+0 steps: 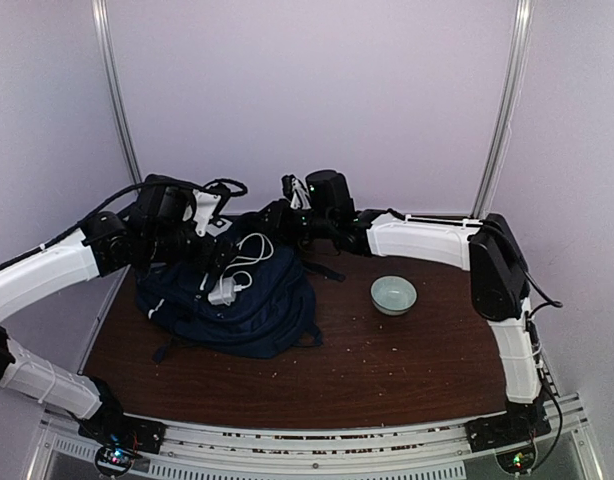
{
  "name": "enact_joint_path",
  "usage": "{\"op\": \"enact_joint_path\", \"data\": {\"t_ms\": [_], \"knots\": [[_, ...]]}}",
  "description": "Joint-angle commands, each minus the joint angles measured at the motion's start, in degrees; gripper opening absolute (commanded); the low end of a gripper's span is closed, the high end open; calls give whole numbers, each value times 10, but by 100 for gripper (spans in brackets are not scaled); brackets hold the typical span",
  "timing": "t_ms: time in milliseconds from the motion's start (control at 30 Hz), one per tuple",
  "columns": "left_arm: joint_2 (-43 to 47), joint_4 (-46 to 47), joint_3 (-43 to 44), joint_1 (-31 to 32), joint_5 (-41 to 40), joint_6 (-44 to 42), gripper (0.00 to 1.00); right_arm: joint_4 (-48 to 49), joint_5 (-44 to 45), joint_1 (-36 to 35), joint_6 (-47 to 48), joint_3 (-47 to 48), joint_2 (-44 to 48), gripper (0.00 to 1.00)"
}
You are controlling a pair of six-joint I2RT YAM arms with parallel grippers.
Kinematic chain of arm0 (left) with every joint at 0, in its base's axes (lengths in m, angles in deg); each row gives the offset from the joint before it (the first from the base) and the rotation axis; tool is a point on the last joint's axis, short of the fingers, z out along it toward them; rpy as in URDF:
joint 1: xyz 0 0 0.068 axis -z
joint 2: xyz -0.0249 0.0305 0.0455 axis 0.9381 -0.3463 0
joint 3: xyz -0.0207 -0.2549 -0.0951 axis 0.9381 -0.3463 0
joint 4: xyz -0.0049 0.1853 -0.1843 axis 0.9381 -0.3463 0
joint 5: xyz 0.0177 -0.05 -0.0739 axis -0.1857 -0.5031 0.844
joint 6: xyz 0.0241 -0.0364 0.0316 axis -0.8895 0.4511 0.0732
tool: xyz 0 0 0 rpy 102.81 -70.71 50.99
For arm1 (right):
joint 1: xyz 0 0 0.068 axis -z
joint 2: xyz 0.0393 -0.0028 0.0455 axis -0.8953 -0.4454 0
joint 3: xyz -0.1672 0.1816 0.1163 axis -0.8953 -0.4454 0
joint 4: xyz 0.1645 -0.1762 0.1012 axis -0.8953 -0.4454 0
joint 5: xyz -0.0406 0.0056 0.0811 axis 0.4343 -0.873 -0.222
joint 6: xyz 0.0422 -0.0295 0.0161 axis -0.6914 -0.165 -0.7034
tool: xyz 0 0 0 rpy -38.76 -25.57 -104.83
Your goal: Pack the student bag
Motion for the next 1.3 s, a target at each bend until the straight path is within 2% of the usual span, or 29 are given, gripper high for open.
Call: {"op": "enact_joint_path", "data": {"t_ms": [0,167,333,433,567,667,867,967,1033,1267], "knots": [[-13,30,23,-7,22,-10,89,22,4,9,19,-25,64,34],[-29,47,17,-18,21,0,82,42,2,8,30,-104,117,34],[-48,34,17,-34,-4,-1,70,61,-24,-10,61,-221,179,35],[-48,43,12,-34,33,-2,69,74,-59,-28,64,-277,193,36],[-37,37,6,-34,56,-1,71,144,-100,-45,44,-342,202,36],[12,40,-30,-34,58,3,69,155,-123,-63,46,-343,193,36],[141,53,-143,-34,6,43,57,173,-128,-83,22,-296,128,36],[160,85,-205,-32,55,48,59,165,-114,-81,9,-272,101,28],[166,100,-230,-24,60,48,60,158,-108,-79,8,-257,90,26],[212,219,-337,26,-13,-49,68,134,-79,-73,7,-236,78,24]]}}
